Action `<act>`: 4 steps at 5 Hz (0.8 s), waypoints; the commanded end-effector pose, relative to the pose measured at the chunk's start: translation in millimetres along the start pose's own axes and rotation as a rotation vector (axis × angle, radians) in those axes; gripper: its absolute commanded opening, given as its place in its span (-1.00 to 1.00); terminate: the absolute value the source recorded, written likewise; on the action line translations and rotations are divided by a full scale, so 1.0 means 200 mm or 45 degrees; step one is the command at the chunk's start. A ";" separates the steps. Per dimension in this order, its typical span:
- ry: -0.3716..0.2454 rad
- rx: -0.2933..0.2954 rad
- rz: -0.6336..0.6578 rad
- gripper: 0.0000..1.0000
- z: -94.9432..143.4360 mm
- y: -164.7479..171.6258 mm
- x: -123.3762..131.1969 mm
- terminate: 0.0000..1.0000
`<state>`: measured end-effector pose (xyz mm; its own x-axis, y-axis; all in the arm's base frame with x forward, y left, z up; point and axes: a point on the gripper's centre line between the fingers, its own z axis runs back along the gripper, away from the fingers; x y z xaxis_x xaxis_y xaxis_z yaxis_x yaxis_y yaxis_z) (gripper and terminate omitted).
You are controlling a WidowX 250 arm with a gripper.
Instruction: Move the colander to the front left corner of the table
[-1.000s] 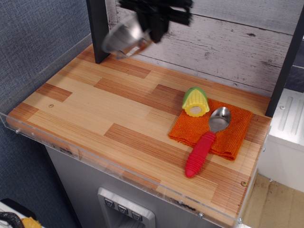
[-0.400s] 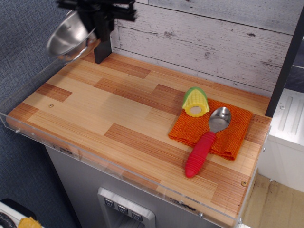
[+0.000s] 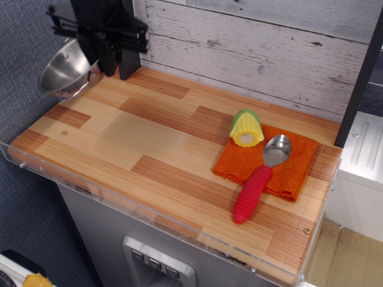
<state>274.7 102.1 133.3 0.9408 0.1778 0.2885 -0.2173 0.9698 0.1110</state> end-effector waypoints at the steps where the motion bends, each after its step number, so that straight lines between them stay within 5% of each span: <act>1: 0.001 0.058 0.057 -1.00 -0.02 0.14 -0.07 -1.00; 4: 0.102 0.033 -0.055 -1.00 -0.23 0.06 -0.14 -1.00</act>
<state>261.4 116.7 73.3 0.9732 0.1523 0.1725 -0.1766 0.9749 0.1354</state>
